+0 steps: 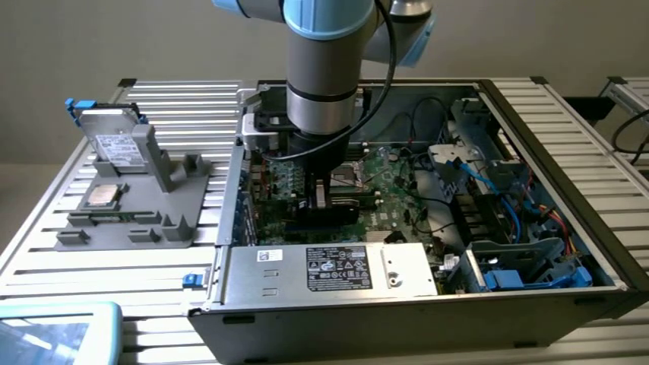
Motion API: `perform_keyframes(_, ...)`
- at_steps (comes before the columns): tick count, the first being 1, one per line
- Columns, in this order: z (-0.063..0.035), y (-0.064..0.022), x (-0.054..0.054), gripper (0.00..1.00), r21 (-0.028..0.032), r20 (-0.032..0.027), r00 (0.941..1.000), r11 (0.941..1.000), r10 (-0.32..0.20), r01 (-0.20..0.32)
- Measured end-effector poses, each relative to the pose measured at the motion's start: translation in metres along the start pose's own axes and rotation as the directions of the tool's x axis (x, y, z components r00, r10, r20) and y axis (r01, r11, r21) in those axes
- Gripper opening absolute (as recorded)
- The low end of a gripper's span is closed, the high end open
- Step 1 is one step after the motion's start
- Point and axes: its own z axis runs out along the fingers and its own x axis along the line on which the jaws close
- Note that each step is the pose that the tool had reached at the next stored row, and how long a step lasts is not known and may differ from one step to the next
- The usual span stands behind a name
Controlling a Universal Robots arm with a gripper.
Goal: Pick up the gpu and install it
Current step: 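Insert the gpu into the slot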
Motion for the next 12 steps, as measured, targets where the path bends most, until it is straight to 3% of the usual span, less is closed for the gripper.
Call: perform_keyframes(12, 0.0002, 0.0013, 0.0004, 0.27, 0.0, 0.0, 1.0, 1.0, -0.003, 0.003)
